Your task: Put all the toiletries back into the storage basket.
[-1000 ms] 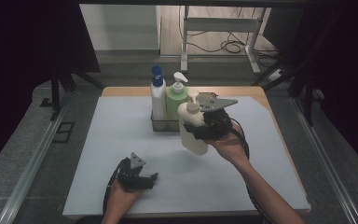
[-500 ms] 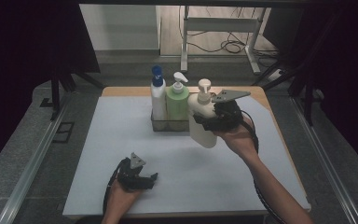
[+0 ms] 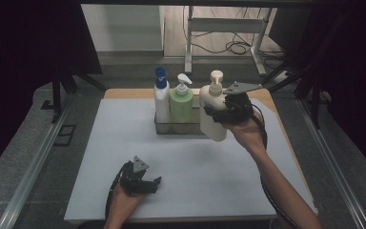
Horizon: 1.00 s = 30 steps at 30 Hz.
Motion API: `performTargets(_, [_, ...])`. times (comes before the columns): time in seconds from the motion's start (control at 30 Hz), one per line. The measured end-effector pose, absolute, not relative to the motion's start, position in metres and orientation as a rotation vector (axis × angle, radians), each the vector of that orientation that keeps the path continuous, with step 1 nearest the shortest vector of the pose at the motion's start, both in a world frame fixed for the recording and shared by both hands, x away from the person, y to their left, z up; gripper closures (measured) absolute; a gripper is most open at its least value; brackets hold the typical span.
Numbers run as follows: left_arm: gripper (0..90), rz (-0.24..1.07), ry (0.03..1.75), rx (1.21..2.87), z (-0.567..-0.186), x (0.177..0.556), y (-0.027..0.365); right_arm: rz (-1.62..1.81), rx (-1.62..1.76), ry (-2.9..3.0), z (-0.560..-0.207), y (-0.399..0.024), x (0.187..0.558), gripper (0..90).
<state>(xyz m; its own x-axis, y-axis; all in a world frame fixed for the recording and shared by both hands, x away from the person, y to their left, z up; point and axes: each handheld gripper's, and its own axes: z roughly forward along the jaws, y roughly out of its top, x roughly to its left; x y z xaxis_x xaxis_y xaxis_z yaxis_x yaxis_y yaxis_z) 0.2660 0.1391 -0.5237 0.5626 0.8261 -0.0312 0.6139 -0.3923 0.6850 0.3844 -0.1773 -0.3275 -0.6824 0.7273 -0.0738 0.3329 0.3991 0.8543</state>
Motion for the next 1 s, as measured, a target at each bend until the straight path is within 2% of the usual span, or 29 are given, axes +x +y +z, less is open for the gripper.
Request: performTargets(1.0, [12.4,0.418,1.149,2.139,-0.524,0.266,0.139,1.202,1.020,2.116,-0.337,-0.172,0.434,39.1])
